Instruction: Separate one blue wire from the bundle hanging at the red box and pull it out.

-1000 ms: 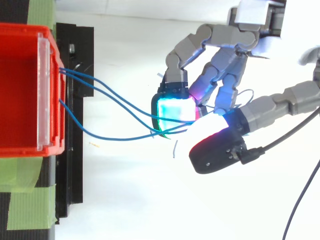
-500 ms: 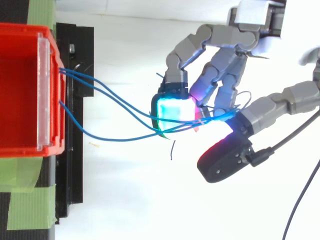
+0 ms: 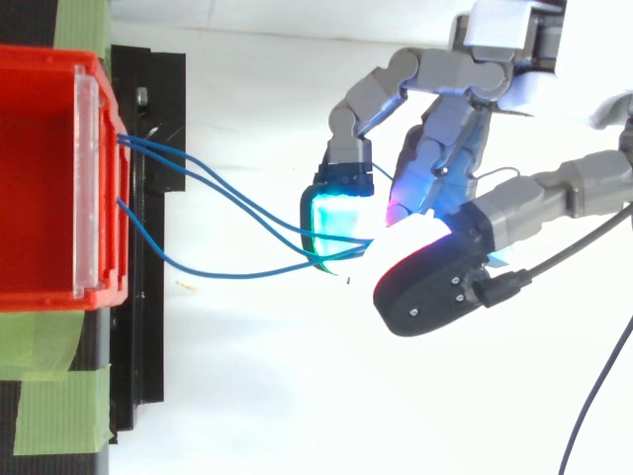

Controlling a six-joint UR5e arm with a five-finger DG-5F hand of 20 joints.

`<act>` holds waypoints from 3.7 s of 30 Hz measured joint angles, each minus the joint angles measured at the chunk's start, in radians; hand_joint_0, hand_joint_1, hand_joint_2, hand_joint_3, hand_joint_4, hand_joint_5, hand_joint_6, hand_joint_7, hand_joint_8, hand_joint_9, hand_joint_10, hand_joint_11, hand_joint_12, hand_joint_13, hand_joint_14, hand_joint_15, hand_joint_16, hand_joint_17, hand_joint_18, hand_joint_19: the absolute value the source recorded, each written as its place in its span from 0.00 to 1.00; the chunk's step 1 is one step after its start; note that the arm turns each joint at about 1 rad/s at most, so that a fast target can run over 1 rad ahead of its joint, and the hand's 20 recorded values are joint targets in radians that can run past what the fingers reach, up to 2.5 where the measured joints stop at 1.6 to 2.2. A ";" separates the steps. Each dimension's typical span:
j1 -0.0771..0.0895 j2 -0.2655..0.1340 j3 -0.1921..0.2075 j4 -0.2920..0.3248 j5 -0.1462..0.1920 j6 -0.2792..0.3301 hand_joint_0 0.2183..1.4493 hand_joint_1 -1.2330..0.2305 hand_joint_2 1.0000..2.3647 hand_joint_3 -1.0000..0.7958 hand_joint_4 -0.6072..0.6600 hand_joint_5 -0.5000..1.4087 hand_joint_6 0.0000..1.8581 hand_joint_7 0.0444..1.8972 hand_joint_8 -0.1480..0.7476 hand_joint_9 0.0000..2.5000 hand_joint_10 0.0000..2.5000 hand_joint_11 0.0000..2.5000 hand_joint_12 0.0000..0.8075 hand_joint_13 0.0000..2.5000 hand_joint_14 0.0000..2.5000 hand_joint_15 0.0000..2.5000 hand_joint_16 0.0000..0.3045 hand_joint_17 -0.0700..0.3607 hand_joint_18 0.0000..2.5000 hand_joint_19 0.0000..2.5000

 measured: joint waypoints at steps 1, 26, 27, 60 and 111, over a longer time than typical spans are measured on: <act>0.000 0.000 0.000 0.000 0.000 0.000 0.32 0.37 0.01 0.39 0.64 0.18 0.48 0.49 0.63 0.50 0.01 0.45 0.54 0.64 0.01 0.53 0.17 0.44 0.40 0.23; 0.003 0.000 0.000 0.000 0.000 0.000 0.32 0.22 0.02 0.48 0.66 0.15 0.50 0.49 0.58 0.40 0.01 0.44 0.54 0.57 0.01 0.52 0.18 0.46 0.34 0.22; 0.003 0.000 0.000 0.000 0.000 0.000 0.33 0.21 0.02 0.47 0.65 0.15 0.50 0.49 0.59 0.39 0.01 0.44 0.54 0.57 0.01 0.52 0.19 0.46 0.34 0.22; 0.002 0.000 0.000 0.000 0.000 0.000 0.25 0.31 0.00 0.31 0.69 0.15 0.48 0.46 0.62 0.41 0.01 0.44 0.57 0.59 0.01 0.52 0.19 0.47 0.37 0.22; 0.005 0.000 0.000 0.000 0.001 0.002 0.33 0.20 0.01 0.38 0.66 0.14 0.49 0.48 0.58 0.37 0.01 0.44 0.55 0.56 0.01 0.52 0.19 0.46 0.33 0.21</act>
